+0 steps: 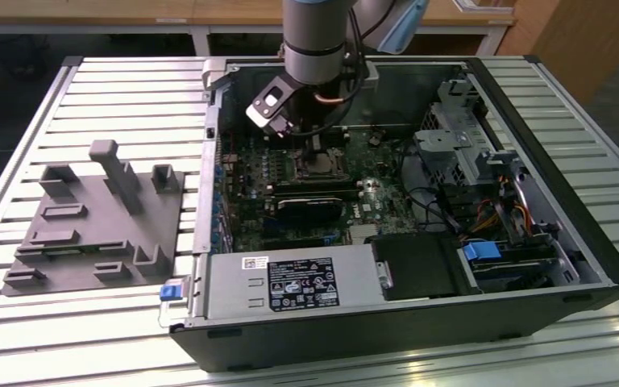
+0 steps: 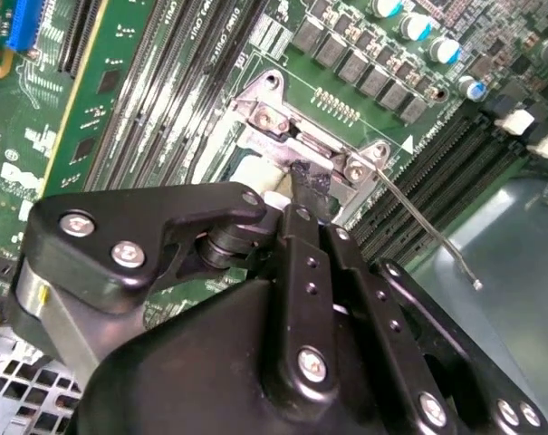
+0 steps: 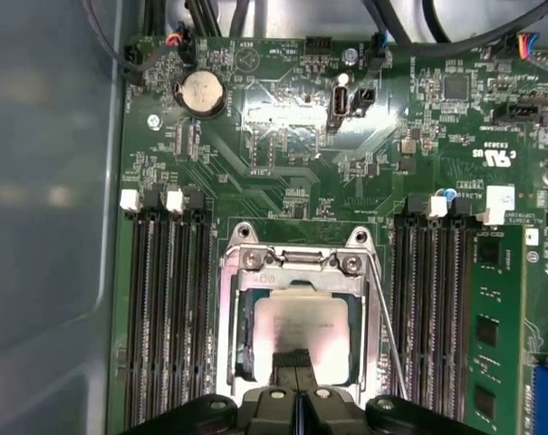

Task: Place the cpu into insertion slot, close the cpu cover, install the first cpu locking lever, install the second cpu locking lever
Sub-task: 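Close the cpu cover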

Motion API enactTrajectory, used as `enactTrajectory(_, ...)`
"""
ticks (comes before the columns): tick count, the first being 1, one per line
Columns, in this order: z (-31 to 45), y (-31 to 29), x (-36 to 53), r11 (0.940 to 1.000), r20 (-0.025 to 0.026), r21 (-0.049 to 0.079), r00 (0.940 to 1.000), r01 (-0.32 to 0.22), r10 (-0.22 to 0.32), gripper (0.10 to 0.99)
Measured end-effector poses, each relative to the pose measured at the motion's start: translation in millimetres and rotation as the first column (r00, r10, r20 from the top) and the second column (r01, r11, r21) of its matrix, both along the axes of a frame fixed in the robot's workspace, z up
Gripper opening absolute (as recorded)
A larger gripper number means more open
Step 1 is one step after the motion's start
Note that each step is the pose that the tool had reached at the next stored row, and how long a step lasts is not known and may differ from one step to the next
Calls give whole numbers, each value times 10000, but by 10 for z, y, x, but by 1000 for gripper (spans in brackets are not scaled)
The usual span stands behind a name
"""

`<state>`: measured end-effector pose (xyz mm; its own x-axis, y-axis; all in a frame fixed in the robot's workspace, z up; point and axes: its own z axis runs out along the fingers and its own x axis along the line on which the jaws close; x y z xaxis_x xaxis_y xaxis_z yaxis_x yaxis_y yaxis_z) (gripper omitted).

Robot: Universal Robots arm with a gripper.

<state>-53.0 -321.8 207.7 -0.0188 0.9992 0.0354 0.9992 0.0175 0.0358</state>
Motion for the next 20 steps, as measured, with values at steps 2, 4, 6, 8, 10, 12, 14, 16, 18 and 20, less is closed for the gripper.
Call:
enactTrajectory(2, 12, 0, 3, 10000, 0, 1, 10000, -2, 2, 106)
enactTrajectory(4, 12, 0, 18, 10000, -1, 1, 10000, -1, 1, 106)
enactTrajectory(6, 11, 0, 32, 10000, -1, 0, 10000, 0, 0, 106)
enactTrajectory(8, 11, 0, 54, 10000, -2, -1, 10000, 0, 0, 106)
enactTrajectory(10, 10, -1, 73, 10000, -2, 0, 10000, -1, 1, 106)
enactTrajectory(12, 11, 0, 99, 10000, -2, -1, 10000, -1, 1, 106)
enactTrajectory(14, 10, -1, 117, 10000, -1, 2, 10000, -1, 1, 106)
enactTrajectory(16, 10, 0, 138, 10000, -2, 11, 10000, 0, 0, 106)
enactTrajectory(18, 10, 0, 163, 10000, -2, 18, 10000, 0, 0, 106)
enactTrajectory(20, 10, -1, 180, 10000, -2, 28, 10000, 0, 0, 106)
